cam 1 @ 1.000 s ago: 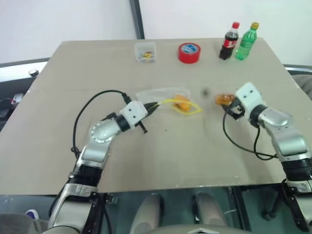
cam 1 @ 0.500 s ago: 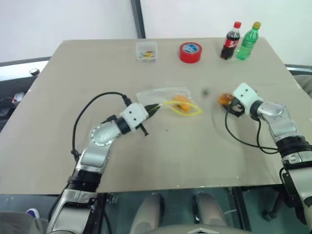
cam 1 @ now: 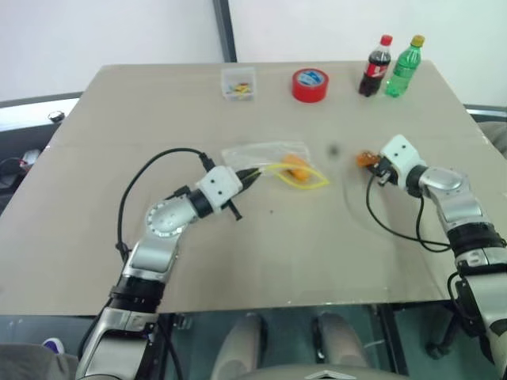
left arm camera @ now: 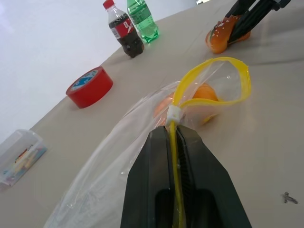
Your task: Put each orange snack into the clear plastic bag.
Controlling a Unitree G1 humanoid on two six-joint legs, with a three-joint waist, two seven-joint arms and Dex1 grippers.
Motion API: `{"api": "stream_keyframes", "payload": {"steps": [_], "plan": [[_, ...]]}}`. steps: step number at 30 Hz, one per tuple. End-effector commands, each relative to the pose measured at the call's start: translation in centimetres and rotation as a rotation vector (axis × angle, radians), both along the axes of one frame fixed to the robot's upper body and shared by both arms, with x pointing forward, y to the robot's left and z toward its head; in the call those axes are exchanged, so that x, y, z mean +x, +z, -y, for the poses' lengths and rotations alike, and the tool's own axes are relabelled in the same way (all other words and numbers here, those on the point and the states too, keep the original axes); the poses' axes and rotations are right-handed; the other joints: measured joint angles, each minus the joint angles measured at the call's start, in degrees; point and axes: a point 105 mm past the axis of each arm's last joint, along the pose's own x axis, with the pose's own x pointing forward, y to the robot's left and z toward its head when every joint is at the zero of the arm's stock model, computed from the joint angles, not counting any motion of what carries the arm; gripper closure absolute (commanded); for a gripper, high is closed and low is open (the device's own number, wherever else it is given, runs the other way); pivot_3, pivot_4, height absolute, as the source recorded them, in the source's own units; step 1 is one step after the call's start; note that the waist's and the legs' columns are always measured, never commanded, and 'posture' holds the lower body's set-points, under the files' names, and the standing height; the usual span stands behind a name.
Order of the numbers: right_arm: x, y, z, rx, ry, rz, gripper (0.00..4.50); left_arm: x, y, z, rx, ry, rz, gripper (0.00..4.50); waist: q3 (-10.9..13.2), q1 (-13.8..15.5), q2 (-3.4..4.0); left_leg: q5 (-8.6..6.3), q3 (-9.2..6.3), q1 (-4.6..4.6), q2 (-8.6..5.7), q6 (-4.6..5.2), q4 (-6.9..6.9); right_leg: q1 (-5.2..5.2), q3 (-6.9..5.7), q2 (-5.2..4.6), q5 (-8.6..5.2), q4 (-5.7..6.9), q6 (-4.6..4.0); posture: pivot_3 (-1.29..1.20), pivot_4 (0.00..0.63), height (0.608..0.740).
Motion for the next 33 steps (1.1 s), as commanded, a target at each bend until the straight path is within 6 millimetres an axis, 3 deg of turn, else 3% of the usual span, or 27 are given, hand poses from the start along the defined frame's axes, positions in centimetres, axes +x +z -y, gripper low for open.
{"api": "stream_keyframes", "payload": {"steps": [1,4,7,11,19,22,32,33], "plan": [[-4.1,5.1,-4.4,0.136,0.175,0.064,3.47,0.0,1.8,0.0,-0.027,0.0,0.061,4.5,0.0,0.1,0.01,0.0,-0.02,-0.04,0.01,0.0,0.0,-0.03,-0.01,0.0,0.0,0.0,0.0,0.0,0.15,0.74],[-8.0,5.5,-8.2,0.205,0.281,-0.011,3.47,-0.1,1.9,0.2,-0.027,-0.008,0.061,4.5,0.0,0.0,0.02,-0.01,-0.01,-0.08,0.05,0.01,0.01,-0.11,0.01,0.01,0.0,0.03,0.0,0.0,0.15,0.74],[-9.8,5.3,-11.0,0.243,0.297,-0.058,3.47,-0.2,1.9,0.5,-0.027,-0.026,0.06,4.5,0.0,0.0,0.01,-0.01,-0.02,-0.02,0.06,0.01,0.02,-0.07,-0.01,0.02,0.0,0.08,0.0,0.0,0.15,0.74],[-8.9,4.5,-13.7,0.301,0.209,-0.093,3.47,-0.5,1.9,0.8,-0.024,-0.056,0.058,4.5,0.0,0.0,-0.01,0.0,-0.03,0.12,0.03,0.0,0.1,0.03,-0.02,0.02,0.0,0.23,0.0,0.0,0.15,0.74],[-6.9,3.0,-14.1,0.291,0.097,-0.126,3.47,-1.5,1.9,0.9,-0.016,-0.108,0.053,4.5,0.0,0.2,-0.01,0.0,-0.1,0.06,-0.07,0.0,0.08,0.03,-0.07,-0.01,0.0,0.14,0.0,0.0,0.15,0.74],[-6.7,2.7,-14.6,0.288,0.097,-0.133,3.47,-1.8,1.6,1.1,-0.015,-0.124,0.042,4.5,0.0,0.0,-0.01,0.0,-0.09,0.06,-0.06,0.0,0.04,0.02,-0.07,0.0,0.0,0.12,0.0,0.0,0.15,0.74],[-5.7,2.2,-19.4,0.383,0.198,-0.167,3.47,-3.1,0.1,1.2,0.022,-0.163,-0.007,4.5,0.0,-0.1,0.0,0.0,-0.07,0.1,-0.01,0.0,0.04,0.01,-0.06,0.04,0.0,0.16,0.0,0.0,0.15,0.74],[-5.3,1.9,-19.7,0.378,0.201,-0.158,3.18,-3.2,0.0,1.2,0.023,-0.163,-0.011,4.5,0.0,-0.1,0.0,0.0,-0.07,0.1,-0.04,0.0,0.04,0.02,-0.06,0.02,0.0,0.16,0.0,0.0,0.15,0.74]]}}
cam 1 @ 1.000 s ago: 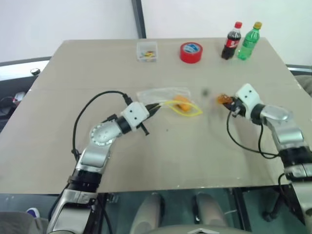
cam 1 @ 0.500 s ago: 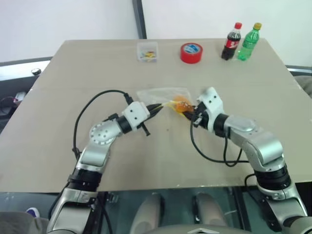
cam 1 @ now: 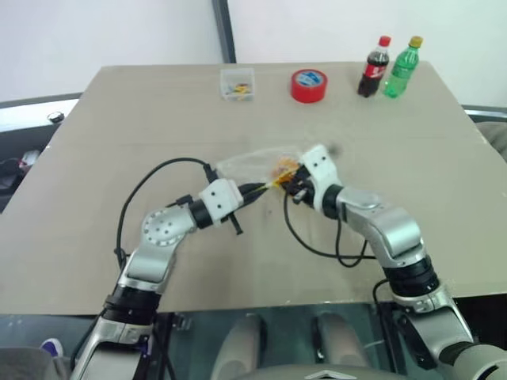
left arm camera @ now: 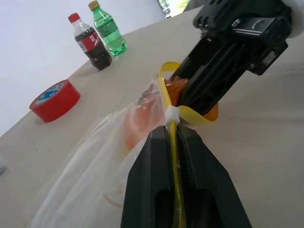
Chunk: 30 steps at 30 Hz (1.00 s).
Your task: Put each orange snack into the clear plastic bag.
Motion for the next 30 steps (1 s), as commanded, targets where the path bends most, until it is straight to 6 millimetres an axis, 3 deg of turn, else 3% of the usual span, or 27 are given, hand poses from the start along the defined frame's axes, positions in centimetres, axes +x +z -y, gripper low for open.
{"api": "stream_keyframes", "payload": {"steps": [1,6,13,16,22,30], "plan": [[1.2,0.3,-0.9,0.018,0.009,0.064,2.83,-0.7,1.0,0.3,-0.004,-0.029,0.043,4.5,0.0,0.0,0.0,0.0,0.0,0.0,0.0,0.0,0.0,0.01,0.0,0.0,0.0,-0.01,0.0,0.0,0.15,0.74],[1.9,0.1,0.6,-0.009,-0.058,0.12,0.72,-0.1,1.2,-0.5,-0.043,0.029,0.018,4.5,0.0,0.0,0.01,0.0,-0.01,-0.02,-0.01,0.0,-0.02,-0.05,0.0,0.01,0.0,0.01,0.0,0.0,0.15,0.74],[-1.4,1.4,5.6,-0.026,-0.046,0.176,0.72,0.9,1.3,-1.4,-0.085,0.101,-0.017,4.5,0.0,0.3,0.01,0.0,-0.05,-0.09,-0.01,0.0,-0.02,-0.03,-0.03,-0.02,0.0,-0.08,0.0,0.0,0.15,0.74],[-3.1,1.5,6.5,-0.059,0.009,0.228,0.72,1.4,1.6,-1.4,-0.096,0.113,-0.01,4.5,0.0,0.0,0.0,0.0,-0.06,-0.07,0.0,0.0,-0.02,0.0,-0.07,0.0,-0.01,-0.09,0.01,0.0,0.15,0.74],[-2.0,-0.7,9.4,-0.332,-0.095,0.352,0.72,2.1,2.5,-1.8,-0.134,0.123,-0.024,4.5,0.0,-0.1,0.0,0.0,0.03,0.02,0.01,0.0,0.0,0.02,-0.01,0.05,-0.01,0.01,0.01,0.0,0.15,0.74],[0.5,-1.1,7.1,-0.408,-0.061,0.482,0.72,1.8,2.7,-1.4,-0.131,0.094,-0.025,4.5,0.0,-0.1,-0.01,0.0,0.05,0.03,0.05,-0.01,0.0,0.0,0.03,0.07,0.0,0.0,0.01,0.0,0.15,0.74]]}}
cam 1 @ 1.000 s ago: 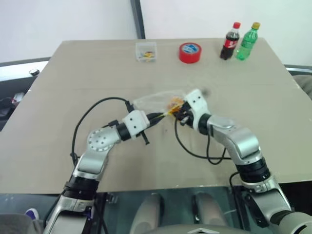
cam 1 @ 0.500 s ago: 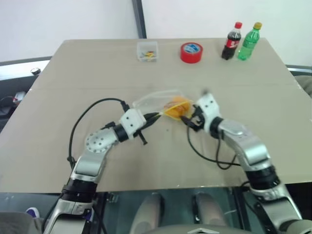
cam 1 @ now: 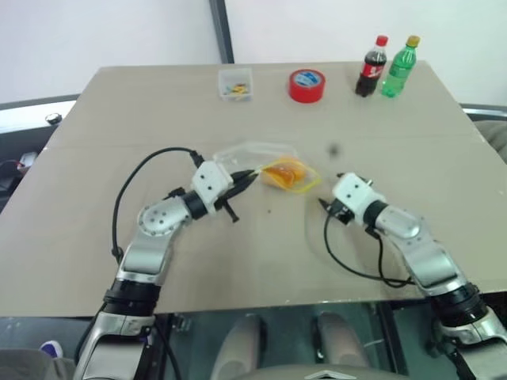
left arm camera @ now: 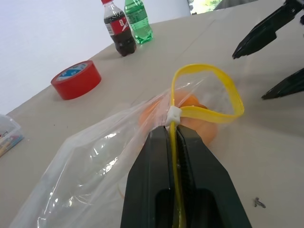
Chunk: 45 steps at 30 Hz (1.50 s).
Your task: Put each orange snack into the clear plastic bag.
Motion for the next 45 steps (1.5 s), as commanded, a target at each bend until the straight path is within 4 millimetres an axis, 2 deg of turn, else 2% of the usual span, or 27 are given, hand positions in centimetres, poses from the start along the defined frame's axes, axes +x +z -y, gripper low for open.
{"api": "stream_keyframes", "payload": {"steps": [1,2,5,11,12,16,21,23,25,28,30,33,35,36,38,41,45], "plan": [[1.1,2.0,-1.5,0.004,0.039,0.118,0.72,-0.2,1.5,0.0,-0.018,-0.014,0.047,4.5,0.0,0.1,0.0,0.0,0.0,0.0,-0.01,0.0,0.0,0.0,0.0,-0.01,0.0,0.0,0.0,0.0,0.15,0.74],[1.4,2.1,-1.6,0.014,0.036,0.126,0.72,-0.3,1.5,0.0,-0.018,-0.015,0.047,4.5,0.0,0.1,0.0,0.0,0.0,0.0,-0.01,0.0,0.01,0.01,0.0,-0.01,0.0,-0.01,0.0,0.0,0.15,0.74],[1.8,2.5,-1.7,0.025,0.039,0.149,1.49,-0.3,1.7,-0.1,-0.021,-0.014,0.047,4.5,0.0,0.4,0.0,0.0,-0.03,-0.02,-0.01,0.0,0.0,0.01,-0.02,-0.03,0.0,-0.06,0.0,0.0,0.15,0.74],[2.1,2.8,-1.0,0.004,0.03,0.184,4.22,-0.4,1.8,-0.1,-0.035,-0.01,0.046,4.5,0.0,0.3,0.0,0.0,-0.03,-0.06,-0.02,0.0,-0.01,0.01,-0.02,-0.03,0.0,-0.12,0.0,0.0,0.15,0.74],[2.1,3.2,-0.7,0.009,0.025,0.192,4.47,-0.4,1.9,-0.1,-0.039,-0.01,0.047,4.5,0.0,0.3,0.0,0.0,-0.03,-0.06,-0.01,0.0,-0.01,0.01,-0.03,-0.03,0.0,-0.12,-0.01,0.0,0.15,0.74],[3.3,6.1,1.8,-0.054,-0.046,0.297,4.47,0.5,3.4,-0.2,-0.087,0.005,0.063,4.5,0.0,0.4,0.0,0.0,-0.03,-0.06,-0.02,0.0,-0.01,0.01,-0.02,-0.04,0.0,-0.11,-0.01,0.0,0.15,0.74],[4.6,11.5,4.9,-0.083,-0.156,0.45,4.47,3.0,6.3,-0.6,-0.105,0.04,0.134,4.5,0.1,0.5,-0.05,0.0,-0.06,-0.05,-0.18,0.0,0.04,0.01,-0.06,-0.03,0.0,-0.03,0.0,0.0,0.15,0.74],[4.6,13.4,5.5,-0.102,-0.173,0.506,4.47,3.8,7.7,-0.3,-0.091,0.04,0.188,4.5,0.1,0.4,-0.06,0.0,-0.06,-0.05,-0.19,0.0,0.01,0.02,-0.06,-0.03,0.0,-0.1,0.0,0.0,0.15,0.74],[3.8,14.2,5.8,-0.138,-0.162,0.532,4.47,4.0,8.7,0.2,-0.076,0.025,0.236,4.5,0.1,0.3,-0.05,0.01,-0.03,-0.09,-0.19,-0.02,-0.02,0.01,-0.05,-0.03,0.0,-0.18,0.0,0.0,0.15,0.74],[2.8,14.0,6.2,-0.165,-0.161,0.527,4.47,3.3,8.2,0.9,-0.024,-0.018,0.27,4.5,0.1,0.2,-0.05,0.11,0.0,-0.23,-0.19,-0.18,-0.05,-0.08,-0.01,-0.04,0.0,-0.33,0.0,0.0,0.15,0.74],[1.1,11.7,6.5,-0.189,-0.159,0.454,4.47,2.1,6.5,1.2,0.002,-0.052,0.254,4.5,0.1,0.2,-0.05,0.1,0.02,-0.28,-0.18,-0.18,-0.09,-0.1,0.01,-0.06,0.0,-0.44,0.0,0.0,0.15,0.74],[-1.3,7.0,6.3,-0.215,-0.143,0.307,4.47,0.2,3.5,1.5,0.065,-0.102,0.218,4.5,0.0,0.4,-0.04,0.06,0.02,-0.33,0.02,-0.11,-0.22,-0.1,0.01,-0.06,0.0,-0.64,0.0,0.0,0.15,0.74],[-2.5,5.2,6.2,-0.193,-0.144,0.236,4.47,-0.7,2.3,1.6,0.099,-0.123,0.205,4.5,0.0,0.3,-0.04,0.03,0.06,-0.49,0.01,-0.07,-0.14,-0.22,0.04,-0.07,0.01,-0.65,0.0,0.0,0.15,0.74],[-3.2,4.1,6.2,-0.182,-0.152,0.194,3.91,-1.2,1.5,1.7,0.115,-0.133,0.192,4.5,0.0,0.3,-0.05,0.02,0.06,-0.79,0.0,-0.03,0.11,-0.5,0.03,-0.07,0.03,-0.46,0.02,0.0,0.15,0.74],[-4.5,2.9,6.1,-0.153,-0.147,0.122,3.2,-1.8,0.5,1.7,0.137,-0.145,0.176,4.5,0.0,0.5,-0.05,-0.08,0.04,-0.92,-0.01,0.13,0.47,-0.66,0.03,-0.07,0.03,-0.03,0.02,0.0,0.15,0.74],[-6.3,4.1,4.6,-0.084,-0.051,0.096,1.75,-1.9,0.3,1.8,0.149,-0.147,0.183,4.5,0.1,0.7,0.02,-0.1,0.0,-0.85,-0.01,0.16,0.59,-0.63,0.01,-0.05,0.03,0.21,0.02,0.0,0.15,0.74],[-7.2,6.4,1.1,-0.066,0.143,0.127,1.75,-1.6,0.6,2.1,0.158,-0.149,0.218,4.5,0.1,0.2,-0.01,-0.1,0.0,-0.58,0.07,0.17,0.9,-0.25,-0.01,0.09,0.04,0.21,0.03,0.0,0.15,0.74]]}}
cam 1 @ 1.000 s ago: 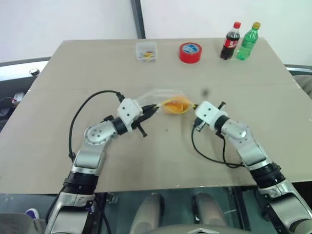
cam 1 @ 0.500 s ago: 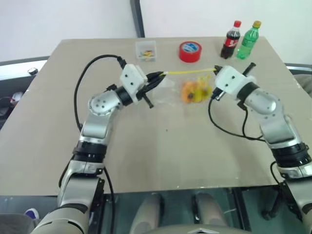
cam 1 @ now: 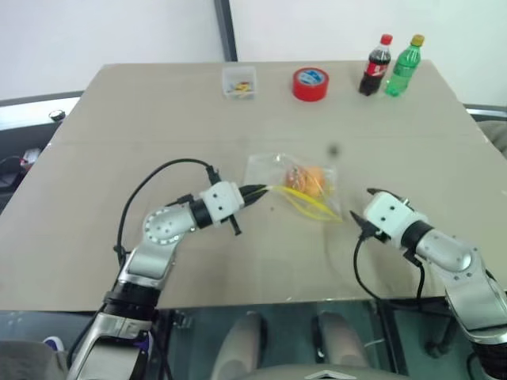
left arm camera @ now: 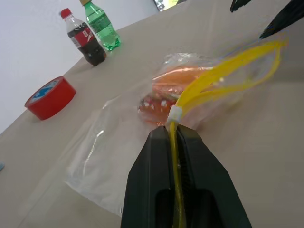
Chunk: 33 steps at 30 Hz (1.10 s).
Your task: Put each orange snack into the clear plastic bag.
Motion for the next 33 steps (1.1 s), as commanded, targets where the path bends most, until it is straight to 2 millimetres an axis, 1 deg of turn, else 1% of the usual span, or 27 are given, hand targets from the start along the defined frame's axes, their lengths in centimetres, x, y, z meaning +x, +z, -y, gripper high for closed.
{"api": "stream_keyframes", "payload": {"steps": [1,2,5,7,9,10,12,14,21,33], "plan": [[-0.5,3.4,-3.4,0.025,0.163,0.091,1.75,0.0,2.0,0.6,0.001,-0.023,0.11,4.5,0.1,-0.1,-0.04,0.0,0.01,0.34,0.0,0.0,-0.02,0.36,0.0,0.0,0.0,-0.05,0.0,0.0,0.15,0.74],[-0.3,3.7,-4.6,0.034,0.201,0.097,1.75,0.0,2.1,0.8,0.005,-0.027,0.122,4.5,0.1,-0.1,-0.04,-0.01,-0.01,0.68,0.01,0.01,-0.07,0.68,-0.04,0.0,-0.03,-0.09,0.0,0.0,0.15,0.74],[0.3,3.9,-7.3,0.037,0.286,0.096,1.75,0.0,2.4,1.1,0.025,-0.046,0.15,4.5,0.1,-0.1,-0.04,-0.01,-0.09,0.71,0.05,0.0,-0.08,0.71,-0.09,0.1,-0.02,-0.08,-0.01,0.0,0.15,0.74],[0.7,3.7,-8.6,0.016,0.326,0.096,1.75,-0.1,2.6,1.2,0.029,-0.05,0.164,4.5,0.1,0.1,-0.04,-0.01,-0.17,0.65,0.05,-0.01,-0.09,0.67,-0.14,0.1,-0.01,-0.07,-0.03,0.0,0.15,0.74],[0.9,3.6,-9.3,0.009,0.347,0.095,1.75,-0.1,2.9,1.2,0.031,-0.051,0.174,4.5,0.1,0.3,-0.04,-0.01,-0.21,0.48,0.02,-0.01,-0.09,0.57,-0.18,0.03,-0.01,-0.09,-0.03,0.0,0.15,0.74],[1.0,3.6,-9.5,-0.001,0.355,0.103,2.13,-0.2,2.9,1.2,0.038,-0.053,0.182,4.5,0.1,0.3,-0.05,-0.01,-0.2,0.41,-0.03,-0.01,-0.09,0.51,-0.17,-0.05,-0.01,-0.12,-0.02,0.0,0.15,0.74],[1.3,3.5,-9.9,-0.029,0.369,0.119,2.36,-0.4,3.0,1.1,0.053,-0.056,0.195,4.5,0.1,0.2,-0.05,-0.02,-0.19,0.35,-0.05,0.0,-0.11,0.47,-0.17,-0.08,-0.01,-0.17,-0.02,0.0,0.15,0.74],[1.6,3.6,-10.1,-0.062,0.376,0.153,2.36,-0.6,2.9,1.0,0.065,-0.057,0.202,4.5,0.1,0.2,-0.05,-0.02,-0.18,0.36,-0.06,0.0,-0.13,0.47,-0.17,-0.08,-0.01,-0.2,-0.02,0.0,0.15,0.74],[1.9,3.8,-11.0,-0.097,0.421,0.193,2.36,-0.8,2.8,1.0,0.085,-0.056,0.218,4.5,0.1,0.1,-0.05,-0.02,-0.19,0.42,-0.04,0.0,-0.19,0.47,-0.19,-0.06,-0.02,-0.13,-0.02,0.0,0.15,0.74],[2.1,3.7,-12.0,-0.119,0.472,0.211,2.36,-0.8,2.7,1.0,0.097,-0.057,0.237,4.5,0.1,0.0,-0.04,-0.02,-0.19,0.43,-0.05,0.0,-0.19,0.47,-0.19,-0.06,-0.02,-0.12,-0.02,0.0,0.15,0.74]]}}
